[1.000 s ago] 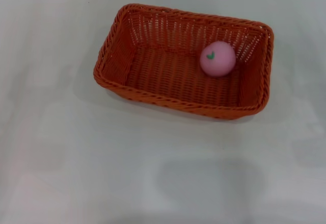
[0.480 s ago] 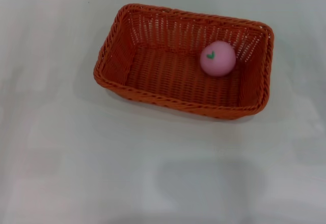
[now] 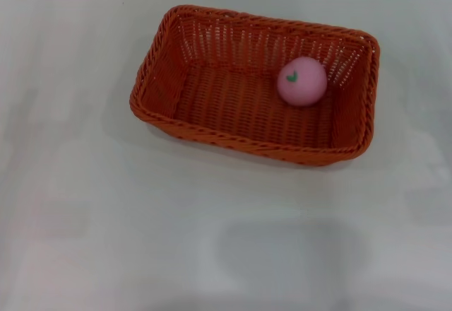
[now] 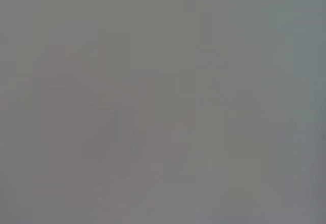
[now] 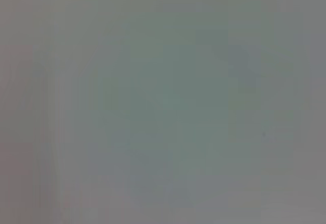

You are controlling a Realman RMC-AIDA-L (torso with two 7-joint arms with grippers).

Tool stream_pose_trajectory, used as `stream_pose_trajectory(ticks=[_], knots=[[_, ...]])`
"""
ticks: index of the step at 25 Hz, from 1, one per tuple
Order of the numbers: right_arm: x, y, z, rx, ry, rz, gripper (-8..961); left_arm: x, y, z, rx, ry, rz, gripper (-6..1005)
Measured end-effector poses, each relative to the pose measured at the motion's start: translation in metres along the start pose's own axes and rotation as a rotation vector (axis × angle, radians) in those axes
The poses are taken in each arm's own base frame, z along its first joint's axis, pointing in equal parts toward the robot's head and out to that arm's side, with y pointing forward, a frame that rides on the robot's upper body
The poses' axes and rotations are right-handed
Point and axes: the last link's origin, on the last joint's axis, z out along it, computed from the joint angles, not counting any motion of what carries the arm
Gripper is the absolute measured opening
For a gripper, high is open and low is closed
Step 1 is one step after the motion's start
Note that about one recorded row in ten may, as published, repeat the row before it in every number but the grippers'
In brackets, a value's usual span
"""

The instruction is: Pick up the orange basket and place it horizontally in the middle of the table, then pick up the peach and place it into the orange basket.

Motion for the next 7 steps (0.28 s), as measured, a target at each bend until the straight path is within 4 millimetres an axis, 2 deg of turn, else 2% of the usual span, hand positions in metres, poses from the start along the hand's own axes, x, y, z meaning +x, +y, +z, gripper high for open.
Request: stream_pose_trajectory(ticks=[7], knots=[[0.0004, 0.0001, 0.0014, 0.001, 0.002, 0.0, 726, 0.0019, 0.0017, 0.0061, -0.009, 0.011, 0.0, 862]])
